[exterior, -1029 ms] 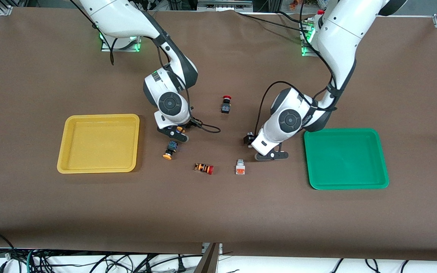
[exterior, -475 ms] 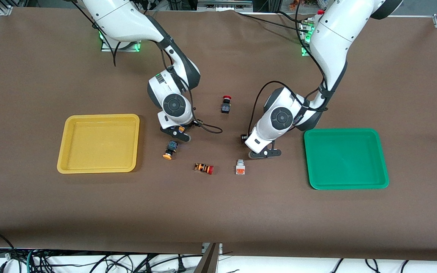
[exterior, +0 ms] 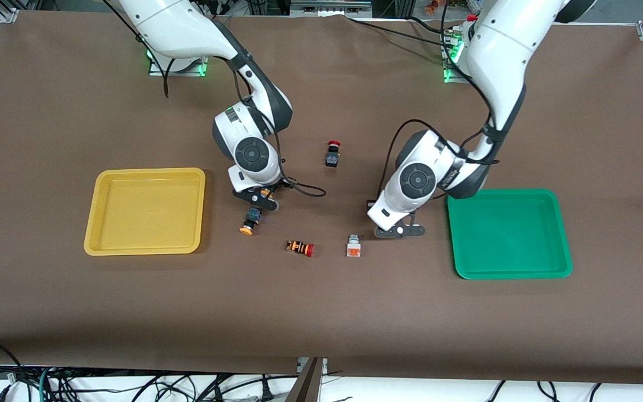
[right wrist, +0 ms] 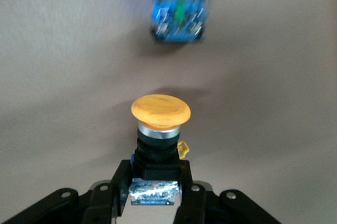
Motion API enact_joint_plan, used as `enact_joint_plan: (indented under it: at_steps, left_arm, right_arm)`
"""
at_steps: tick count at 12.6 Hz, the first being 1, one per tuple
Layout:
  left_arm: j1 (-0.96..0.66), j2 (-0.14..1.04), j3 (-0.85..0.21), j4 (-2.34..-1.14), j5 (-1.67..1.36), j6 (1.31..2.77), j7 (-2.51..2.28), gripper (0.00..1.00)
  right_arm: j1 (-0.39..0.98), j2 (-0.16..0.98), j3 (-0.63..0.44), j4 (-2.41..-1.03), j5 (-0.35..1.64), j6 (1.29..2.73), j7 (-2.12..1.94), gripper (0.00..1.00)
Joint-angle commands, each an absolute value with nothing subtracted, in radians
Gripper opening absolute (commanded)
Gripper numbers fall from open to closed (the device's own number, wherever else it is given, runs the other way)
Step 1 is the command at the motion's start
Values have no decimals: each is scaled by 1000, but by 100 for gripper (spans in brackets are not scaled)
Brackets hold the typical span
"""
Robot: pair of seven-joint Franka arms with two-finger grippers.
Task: Place green and yellow buttons in trays
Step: 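Close both grippers on the yellow button and the white switch, then carry the button to the yellow tray while the left gripper carries the switch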
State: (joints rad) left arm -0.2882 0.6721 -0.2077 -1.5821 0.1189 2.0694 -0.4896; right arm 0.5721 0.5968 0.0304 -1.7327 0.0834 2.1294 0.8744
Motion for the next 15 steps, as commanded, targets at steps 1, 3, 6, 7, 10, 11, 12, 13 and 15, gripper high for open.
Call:
enact_joint_plan:
  at_steps: [1, 3, 6, 7, 10, 11, 12, 13, 15]
  left_arm:
    - [-180, 643, -209, -1491, 161, 1880, -223, 4]
    - [-71, 635, -209, -1496, 169, 1861, -32, 4]
    - [53, 661, -209, -1543, 238, 1945, 174, 8]
    - [78, 675, -209, -1581, 244, 2018, 210, 8]
    - [115, 683, -209, -1649, 244, 2135, 242, 19]
    - [114, 686, -209, -1646, 244, 2135, 241, 67]
    - [112, 684, -210, -1638, 236, 2131, 239, 100]
    - [115, 672, -222, -1632, 229, 2116, 233, 100]
    - [97, 650, -276, -1597, 201, 2095, 171, 100]
  right_arm:
    - [566, 497, -82, -1744, 94, 1995, 651, 7]
    - [566, 482, -199, -1743, 94, 1938, 457, 7]
    - [498, 502, -317, -1743, 95, 1937, 167, 7]
    - [433, 509, -318, -1743, 94, 1945, 97, 7]
    - [322, 563, -318, -1741, 81, 1979, -61, 7]
    - [295, 580, -318, -1741, 81, 1983, -96, 8]
    - [275, 594, -318, -1741, 81, 1996, -127, 8]
    - [264, 613, -318, -1743, 81, 2006, -147, 8]
    - [255, 627, -318, -1744, 81, 2008, -152, 9]
